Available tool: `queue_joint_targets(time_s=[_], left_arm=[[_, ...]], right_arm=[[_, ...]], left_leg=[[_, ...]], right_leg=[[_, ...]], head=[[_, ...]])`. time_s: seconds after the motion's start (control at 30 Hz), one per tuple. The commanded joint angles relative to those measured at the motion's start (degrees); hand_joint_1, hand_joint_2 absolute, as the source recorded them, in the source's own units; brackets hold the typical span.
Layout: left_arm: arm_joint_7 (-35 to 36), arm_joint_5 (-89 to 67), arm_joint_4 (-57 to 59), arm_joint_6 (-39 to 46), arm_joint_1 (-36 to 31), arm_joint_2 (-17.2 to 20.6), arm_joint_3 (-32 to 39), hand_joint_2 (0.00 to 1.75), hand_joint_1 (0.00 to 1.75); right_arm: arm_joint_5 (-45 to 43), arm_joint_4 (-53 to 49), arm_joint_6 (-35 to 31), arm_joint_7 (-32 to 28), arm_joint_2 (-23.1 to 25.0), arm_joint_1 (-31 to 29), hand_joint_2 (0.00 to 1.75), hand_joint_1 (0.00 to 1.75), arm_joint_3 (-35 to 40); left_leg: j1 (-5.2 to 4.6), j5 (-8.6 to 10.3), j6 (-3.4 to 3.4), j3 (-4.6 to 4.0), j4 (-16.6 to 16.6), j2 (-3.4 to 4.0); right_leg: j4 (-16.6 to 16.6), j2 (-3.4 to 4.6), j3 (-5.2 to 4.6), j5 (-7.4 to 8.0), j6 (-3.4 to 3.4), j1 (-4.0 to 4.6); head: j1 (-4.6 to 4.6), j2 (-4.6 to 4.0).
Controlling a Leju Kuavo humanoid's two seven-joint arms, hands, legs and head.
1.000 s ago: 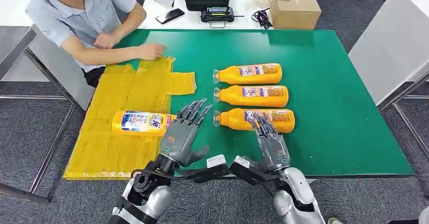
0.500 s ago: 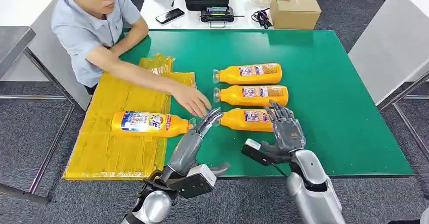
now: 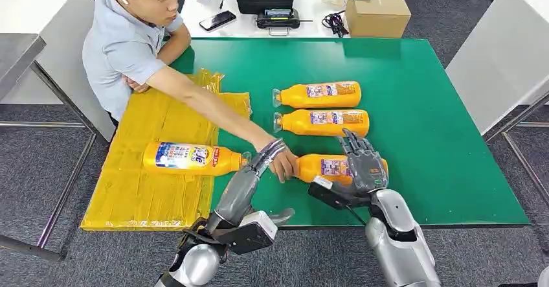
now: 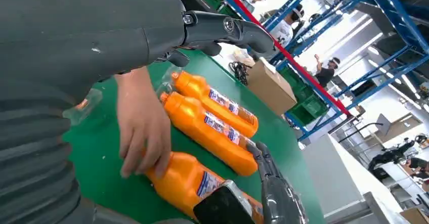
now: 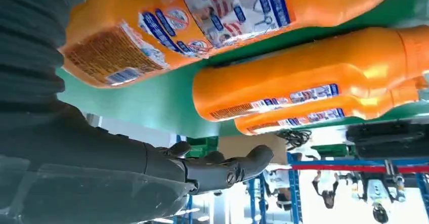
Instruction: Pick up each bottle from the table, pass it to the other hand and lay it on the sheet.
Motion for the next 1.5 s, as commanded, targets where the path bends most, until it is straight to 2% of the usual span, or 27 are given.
queue_joint_targets(time_s=[0.03, 0.23, 0.3, 0.37, 0.73, 1.0, 1.37, 1.5], left_arm=[[0.7, -0.5, 1.7, 0.1, 1.4, -1.1, -0.8, 1.75, 0.00], [0.8, -1.0, 1.6, 0.2, 1.6, -1.2, -0.6, 1.75, 0.00], [0.8, -1.1, 1.4, 0.2, 1.6, -1.2, -0.4, 1.75, 0.00], [0.7, -1.2, 0.9, 0.2, 1.9, -1.1, -0.2, 1.75, 0.00], [0.7, -1.5, 0.8, 0.0, 2.1, -1.0, -0.2, 1.75, 0.00], [0.4, -2.0, 2.1, -0.7, 1.1, -1.1, -1.4, 1.75, 0.00], [0.2, -1.9, 4.0, -1.5, -0.3, -1.0, -3.5, 1.75, 0.00], [-0.2, -1.4, 4.8, -1.7, -0.9, -1.1, -4.2, 1.75, 0.00]], right_arm=[[0.1, 3.9, 0.4, 0.4, -1.1, -1.5, 1.75, 0.00, 1.1], [0.0, 3.1, 1.0, 0.7, -1.1, -1.1, 1.75, 0.00, 1.3], [-0.6, 4.1, 2.8, 1.9, -1.3, -1.3, 1.75, 0.00, 1.2], [0.0, 7.9, 5.6, 3.7, -3.6, -1.9, 1.75, 0.00, 2.2], [-1.1, 10.8, 4.7, 3.6, -5.1, -2.7, 1.75, 0.00, 1.7], [-2.8, 17.7, 4.6, 2.8, -4.6, -7.2, 1.75, 0.00, -0.4], [0.0, 27.9, 1.7, 2.4, -4.6, -14.4, 1.75, 0.00, 1.6], [-1.5, 31.0, 3.6, 1.9, -3.8, -16.0, 1.75, 0.00, 1.3]], left_leg=[[0.04, -0.07, -0.07, 0.16, 0.0, 0.06], [0.04, -0.07, -0.08, 0.16, 0.0, 0.07], [0.05, -0.09, -0.09, 0.20, 0.0, 0.08], [0.04, -0.04, -0.06, 0.12, 0.0, 0.03], [0.03, -0.08, -0.09, 0.17, 0.0, 0.05], [0.05, -0.09, -0.09, 0.20, 0.0, 0.12], [0.03, -0.07, -0.09, 0.22, 0.0, 0.09], [0.07, -0.11, -0.12, 0.28, 0.0, 0.18]], right_leg=[[-0.1, 0.03, 0.16, -0.04, -0.09, 0.04], [-0.1, 0.04, 0.15, -0.05, -0.10, 0.05], [-0.1, 0.04, 0.19, -0.06, -0.11, 0.06], [-0.1, 0.01, 0.12, -0.02, -0.07, 0.04], [-0.1, 0.03, 0.18, -0.05, -0.11, 0.04], [-0.1, 0.08, 0.21, -0.03, -0.11, 0.06], [-0.1, 0.05, 0.19, -0.03, -0.10, 0.04], [-0.1, 0.14, 0.25, -0.03, -0.14, 0.09]], head=[[0.00, 0.00], [0.00, 0.00], [0.00, 0.00], [0.00, 0.00], [0.00, 0.00], [0.00, 0.00], [-0.02, 0.00], [0.00, 0.00]])
